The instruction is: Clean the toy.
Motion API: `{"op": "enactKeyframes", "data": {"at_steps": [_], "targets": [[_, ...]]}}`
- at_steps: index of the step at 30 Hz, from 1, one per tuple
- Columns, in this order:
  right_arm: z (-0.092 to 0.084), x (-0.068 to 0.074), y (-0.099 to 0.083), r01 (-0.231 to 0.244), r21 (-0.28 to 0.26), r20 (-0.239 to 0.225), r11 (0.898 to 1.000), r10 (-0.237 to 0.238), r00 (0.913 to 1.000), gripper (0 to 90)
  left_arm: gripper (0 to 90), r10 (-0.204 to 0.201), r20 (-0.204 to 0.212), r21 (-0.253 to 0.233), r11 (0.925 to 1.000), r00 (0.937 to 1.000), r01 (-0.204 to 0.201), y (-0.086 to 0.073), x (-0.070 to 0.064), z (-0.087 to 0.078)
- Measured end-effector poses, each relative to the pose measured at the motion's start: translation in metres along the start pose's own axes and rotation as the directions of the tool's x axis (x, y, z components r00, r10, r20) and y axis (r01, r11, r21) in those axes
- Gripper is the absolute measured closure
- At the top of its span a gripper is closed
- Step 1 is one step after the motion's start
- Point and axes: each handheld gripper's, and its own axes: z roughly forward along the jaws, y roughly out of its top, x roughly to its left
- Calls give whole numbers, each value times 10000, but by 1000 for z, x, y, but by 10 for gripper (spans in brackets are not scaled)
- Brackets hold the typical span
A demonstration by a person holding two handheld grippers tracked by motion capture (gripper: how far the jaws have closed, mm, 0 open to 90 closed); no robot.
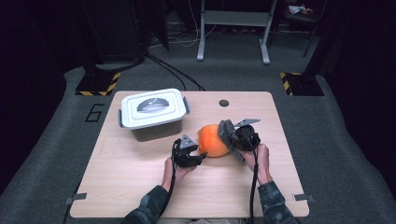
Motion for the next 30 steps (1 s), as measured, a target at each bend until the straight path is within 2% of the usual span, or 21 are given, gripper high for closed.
{"op": "enactKeyframes", "data": {"at_steps": [2,4,7,11,16,17,19,21,24,25,26,27,28,30], "targets": [[0,0,0,-39,-13,12,10000,39,10000,746,432,-53,-54,33,10000,10000,53,-2,-1,4],[0,0,0,-24,-48,23,10000,24,10000,746,471,137,-173,83,9999,9998,-136,-1,-3,7],[0,1,-1,-108,-51,72,9999,109,9999,746,580,424,-434,25,9991,9982,-423,0,-8,10],[-4,-4,-3,-191,-131,-31,9997,191,9998,746,764,563,-434,58,9984,9975,-561,4,-8,12],[-18,-5,-5,-394,-407,-42,9984,392,9992,746,801,166,141,-266,9995,9998,-163,9,-6,7],[-22,-5,-5,-304,-477,-9,9984,304,9995,746,804,68,280,-360,9993,9996,-58,11,-6,5],[-32,-3,-2,-307,-635,33,9975,310,9995,746,809,146,431,-533,9985,9990,-123,16,-8,0],[-41,1,3,-177,-779,-4,9968,177,9998,746,810,393,645,-575,9977,9971,-356,20,-11,-4],[-52,11,13,185,-1048,-105,9943,-197,9998,746,811,651,996,-633,9963,9929,-590,24,-16,-8],[-53,15,17,349,-1069,-172,9937,-370,9992,746,811,743,1074,-582,9960,9914,-683,24,-16,-9],[-52,19,20,395,-1076,-236,9934,-422,9988,746,811,638,1157,-581,9967,9912,-574,24,-17,-9],[-49,22,23,628,-1024,-313,9928,-663,9973,745,811,767,1167,-599,9957,9902,-701,24,-16,-8],[-45,27,25,570,-863,-346,9946,-602,9976,745,810,727,1157,-618,9959,9906,-659,23,-17,-7],[-32,32,28,773,-611,-539,9951,-806,9953,745,810,771,1206,-550,9960,9897,-709,23,-15,-7]]}}
